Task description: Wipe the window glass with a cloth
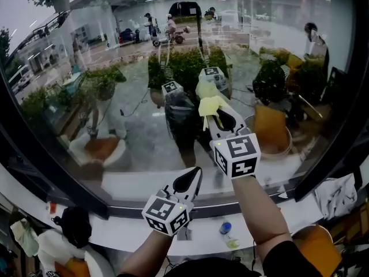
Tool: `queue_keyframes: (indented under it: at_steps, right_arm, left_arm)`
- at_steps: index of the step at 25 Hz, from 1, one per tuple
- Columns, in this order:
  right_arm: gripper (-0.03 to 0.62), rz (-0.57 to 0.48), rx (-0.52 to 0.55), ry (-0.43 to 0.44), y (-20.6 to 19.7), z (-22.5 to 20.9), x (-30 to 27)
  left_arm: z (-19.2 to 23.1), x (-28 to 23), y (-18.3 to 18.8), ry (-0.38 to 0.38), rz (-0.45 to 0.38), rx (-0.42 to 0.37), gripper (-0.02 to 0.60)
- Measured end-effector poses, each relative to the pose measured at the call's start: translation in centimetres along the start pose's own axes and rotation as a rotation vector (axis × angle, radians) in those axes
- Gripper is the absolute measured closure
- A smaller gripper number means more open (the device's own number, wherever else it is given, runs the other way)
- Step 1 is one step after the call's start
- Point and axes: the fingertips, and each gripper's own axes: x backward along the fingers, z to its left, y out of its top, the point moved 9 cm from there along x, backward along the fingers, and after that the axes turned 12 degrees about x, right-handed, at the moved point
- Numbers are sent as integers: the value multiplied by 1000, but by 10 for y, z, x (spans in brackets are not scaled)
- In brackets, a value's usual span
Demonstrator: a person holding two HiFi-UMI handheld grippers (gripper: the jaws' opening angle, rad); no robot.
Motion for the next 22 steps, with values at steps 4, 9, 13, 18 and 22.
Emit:
queue_keyframes:
  at_steps: [4,9,13,18,22]
  right_arm:
    - [542,21,8,-24,-3,-12,8]
    - [542,45,24,-54,-2,-13,12]
    - [542,62,32,-71,-2,-16,16]
    - [542,68,24,-97,-28,-73,48]
    - [542,76,6,-138,-50,-118,81]
  left_arm:
    - [-8,-6,-1,-22,5,4,574]
    - [-7,-3,2,-54,11,12,574]
    - [-9,-5,2,-75,17,23,574]
    - [-49,-52,-19,-97,43,18,574]
    - [-81,-86,-37,-119,75,14,574]
